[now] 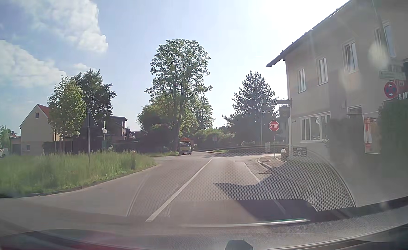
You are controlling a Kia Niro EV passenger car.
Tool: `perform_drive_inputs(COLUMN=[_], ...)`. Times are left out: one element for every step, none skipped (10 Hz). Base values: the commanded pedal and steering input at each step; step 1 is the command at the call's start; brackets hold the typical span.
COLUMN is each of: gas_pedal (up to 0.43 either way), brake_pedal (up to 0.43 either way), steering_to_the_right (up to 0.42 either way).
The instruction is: Follow the waypoints while adhering to traffic rules and regulations
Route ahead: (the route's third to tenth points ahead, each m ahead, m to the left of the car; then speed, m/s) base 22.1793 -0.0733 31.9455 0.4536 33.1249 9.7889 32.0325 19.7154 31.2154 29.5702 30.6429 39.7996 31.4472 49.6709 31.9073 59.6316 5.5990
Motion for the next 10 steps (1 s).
perform_drive_inputs(gas_pedal=[0.138, 0.138, 0.13, 0.13, 0.118, 0.11, 0.079, 0.0, 0.0, 0.0], brake_pedal=[0.0, 0.0, 0.0, 0.0, 0.0, 0.0, 0.0, 0.0, 0.0, 0.0], steering_to_the_right=[0.011, 0.011, 0.011, 0.011, 0.011, 0.012, 0.013, 0.013, 0.013, 0.013])
